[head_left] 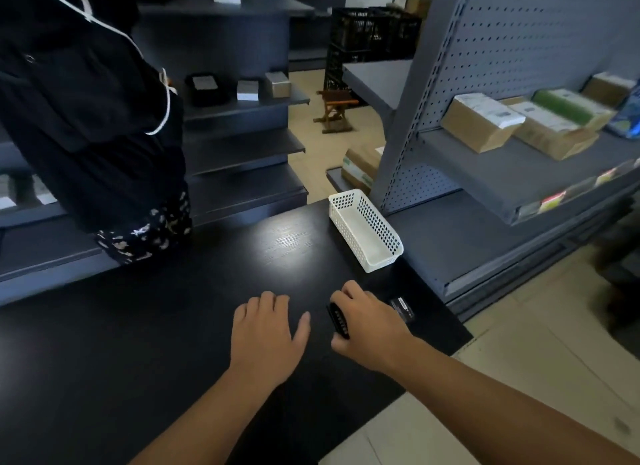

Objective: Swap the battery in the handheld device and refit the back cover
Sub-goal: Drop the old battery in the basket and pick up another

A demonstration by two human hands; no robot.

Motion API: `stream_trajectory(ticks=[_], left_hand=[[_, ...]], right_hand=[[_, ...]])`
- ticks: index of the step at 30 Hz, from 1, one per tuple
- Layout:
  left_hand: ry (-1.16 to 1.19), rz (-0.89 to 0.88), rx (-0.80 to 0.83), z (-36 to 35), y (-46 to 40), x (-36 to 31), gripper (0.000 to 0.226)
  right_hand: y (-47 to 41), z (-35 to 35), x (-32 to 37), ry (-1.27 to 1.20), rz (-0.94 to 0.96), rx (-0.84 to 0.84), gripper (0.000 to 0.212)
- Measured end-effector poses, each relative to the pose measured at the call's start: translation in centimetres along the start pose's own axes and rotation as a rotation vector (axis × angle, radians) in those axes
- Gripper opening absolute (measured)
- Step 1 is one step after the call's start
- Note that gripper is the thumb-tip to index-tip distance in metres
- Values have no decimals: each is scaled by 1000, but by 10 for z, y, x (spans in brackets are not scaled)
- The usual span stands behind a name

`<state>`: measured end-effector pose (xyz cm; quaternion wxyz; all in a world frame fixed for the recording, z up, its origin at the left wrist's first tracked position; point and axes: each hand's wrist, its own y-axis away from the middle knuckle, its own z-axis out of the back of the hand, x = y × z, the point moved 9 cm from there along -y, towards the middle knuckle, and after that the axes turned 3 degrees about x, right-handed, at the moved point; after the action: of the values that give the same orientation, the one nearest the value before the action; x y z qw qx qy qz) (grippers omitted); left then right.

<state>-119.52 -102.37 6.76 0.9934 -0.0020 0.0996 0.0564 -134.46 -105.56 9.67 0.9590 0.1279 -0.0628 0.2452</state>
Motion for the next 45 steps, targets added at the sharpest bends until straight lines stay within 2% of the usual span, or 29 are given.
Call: stream_trajectory(ticks=[15,20,25,32,38,41,45], left_hand=[[-44,160,131,-54,-129,-52,81],[-54,241,145,-66,-167,-62,79],[-58,251,167,-77,-204,-67,63],[-32,297,191,-102,-226,-58,62],[-37,313,241,-121,-222,-50,63],[-38,318,255,-128,-215,-46,61],[-54,306,283,-126,-203,-44,60]], right_hand=[[-107,9,-181,65,-8,145,41],[-174,5,-221,62,7,156,42],[-241,-15,-235,33,35,157,43],[-303,-60,-233,105,92,197,35],[-314,-88,-239,171,96,229,27],[-311,-96,-233,271,173,235,26],[-298,-75,-238,138,84,168,37]])
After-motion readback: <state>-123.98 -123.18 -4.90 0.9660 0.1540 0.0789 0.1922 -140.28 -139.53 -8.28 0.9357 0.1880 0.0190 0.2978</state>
